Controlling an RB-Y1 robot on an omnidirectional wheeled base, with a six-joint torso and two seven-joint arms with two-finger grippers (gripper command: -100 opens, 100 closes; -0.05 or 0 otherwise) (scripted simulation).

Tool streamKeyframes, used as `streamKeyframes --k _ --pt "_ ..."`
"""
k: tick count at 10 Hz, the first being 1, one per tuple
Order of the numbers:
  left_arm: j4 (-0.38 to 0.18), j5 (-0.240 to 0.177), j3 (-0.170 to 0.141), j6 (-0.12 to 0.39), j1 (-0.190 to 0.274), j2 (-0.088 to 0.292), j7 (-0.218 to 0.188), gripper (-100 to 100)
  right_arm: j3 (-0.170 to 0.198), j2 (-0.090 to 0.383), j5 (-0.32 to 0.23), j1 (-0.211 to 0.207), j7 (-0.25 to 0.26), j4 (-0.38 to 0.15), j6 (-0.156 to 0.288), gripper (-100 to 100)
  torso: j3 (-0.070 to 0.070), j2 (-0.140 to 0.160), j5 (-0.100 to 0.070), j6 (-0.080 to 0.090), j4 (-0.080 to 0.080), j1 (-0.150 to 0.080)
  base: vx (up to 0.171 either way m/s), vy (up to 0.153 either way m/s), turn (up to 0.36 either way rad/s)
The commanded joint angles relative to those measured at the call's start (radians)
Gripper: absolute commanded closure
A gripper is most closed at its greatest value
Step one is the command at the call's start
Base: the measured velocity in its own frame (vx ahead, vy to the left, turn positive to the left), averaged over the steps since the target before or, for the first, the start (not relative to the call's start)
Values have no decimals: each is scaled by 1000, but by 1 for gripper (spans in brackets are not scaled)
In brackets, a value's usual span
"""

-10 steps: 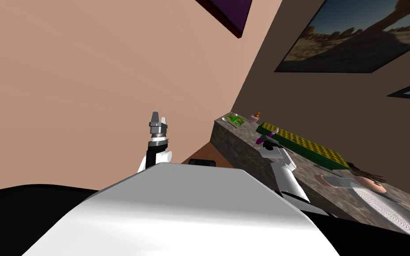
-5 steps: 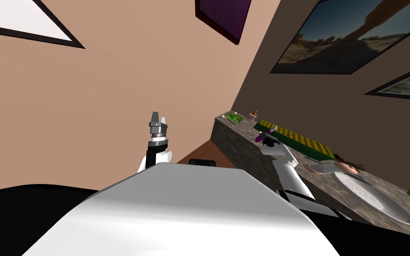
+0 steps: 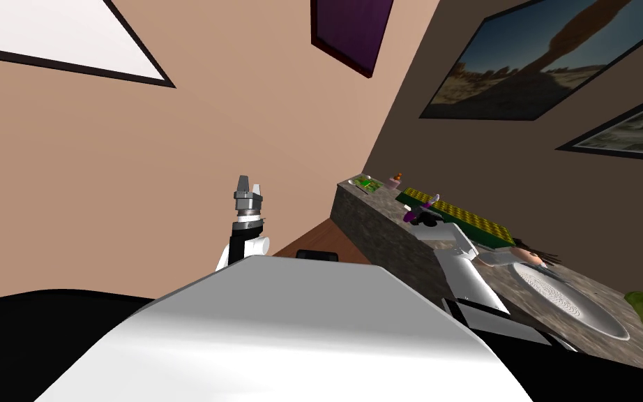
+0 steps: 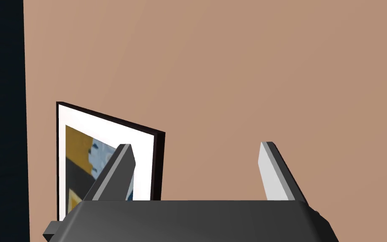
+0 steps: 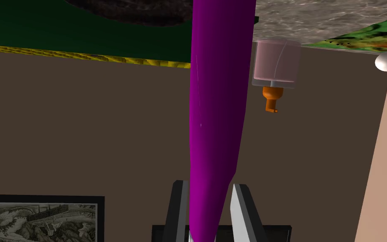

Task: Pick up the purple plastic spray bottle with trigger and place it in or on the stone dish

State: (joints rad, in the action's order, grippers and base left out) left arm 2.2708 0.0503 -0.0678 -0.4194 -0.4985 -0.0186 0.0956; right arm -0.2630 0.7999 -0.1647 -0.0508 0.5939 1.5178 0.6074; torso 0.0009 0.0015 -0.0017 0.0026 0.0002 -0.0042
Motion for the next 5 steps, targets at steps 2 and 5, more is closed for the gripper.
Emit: streamKeyframes --k 2,5 --pt "0 0 0 0 0 0 0 0 -17 33 30 -1 10 20 50 100 -1 -2 0 0 0 -1 -22 -60 38" --pt "0 0 0 0 0 0 0 0 -52 69 67 -10 12 46 111 100 -4 -7 -2 2 -2 -9 33 -116 29"
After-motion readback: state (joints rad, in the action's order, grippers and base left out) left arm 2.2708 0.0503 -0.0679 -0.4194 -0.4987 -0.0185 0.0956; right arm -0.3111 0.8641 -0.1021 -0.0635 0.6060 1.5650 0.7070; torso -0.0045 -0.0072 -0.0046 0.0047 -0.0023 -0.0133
